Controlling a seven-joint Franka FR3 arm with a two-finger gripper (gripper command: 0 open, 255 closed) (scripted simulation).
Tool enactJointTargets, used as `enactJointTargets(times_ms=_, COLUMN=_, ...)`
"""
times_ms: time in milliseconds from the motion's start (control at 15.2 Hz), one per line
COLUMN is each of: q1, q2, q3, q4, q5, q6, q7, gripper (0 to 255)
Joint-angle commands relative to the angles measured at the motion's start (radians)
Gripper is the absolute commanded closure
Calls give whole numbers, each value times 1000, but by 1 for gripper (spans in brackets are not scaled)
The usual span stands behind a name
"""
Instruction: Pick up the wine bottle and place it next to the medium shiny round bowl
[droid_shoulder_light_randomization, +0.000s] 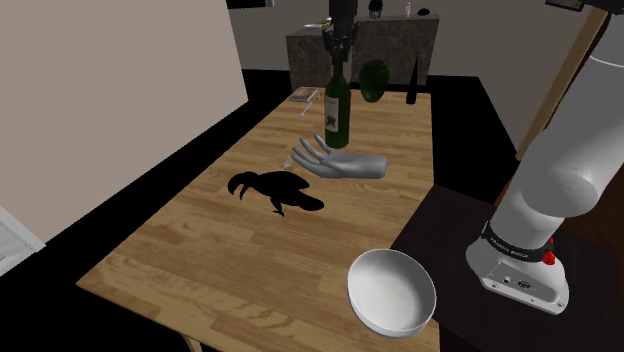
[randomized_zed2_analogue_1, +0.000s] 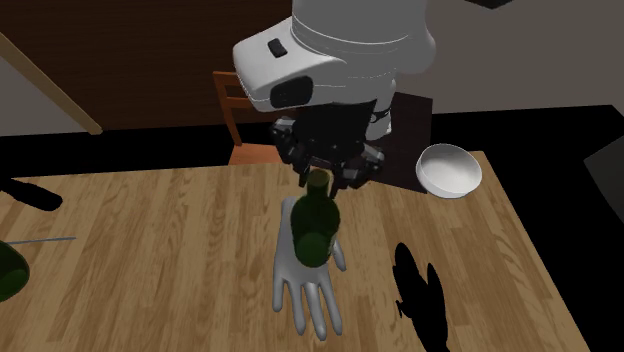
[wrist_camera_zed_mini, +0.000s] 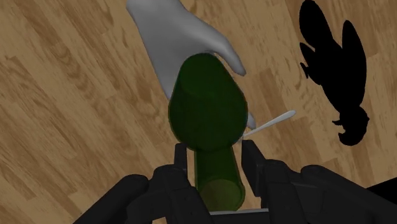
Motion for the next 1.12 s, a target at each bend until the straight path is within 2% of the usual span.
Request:
enactJointTargets(times_ms=0, q1=21, q2=-41, q3=24, q4=-54, q5=-7, q6=11, q7=47, gripper=255)
enactJointTargets(times_ms=528, q1=101, q2=-137, q3=131, q4=-156, q5=-14, q6=4, q7=235, gripper=255)
enactJointTargets(times_ms=1056, q1=178, q2=-169, q3=249, q4=-182, q5=-6, q6=-16, q7=426, gripper=255)
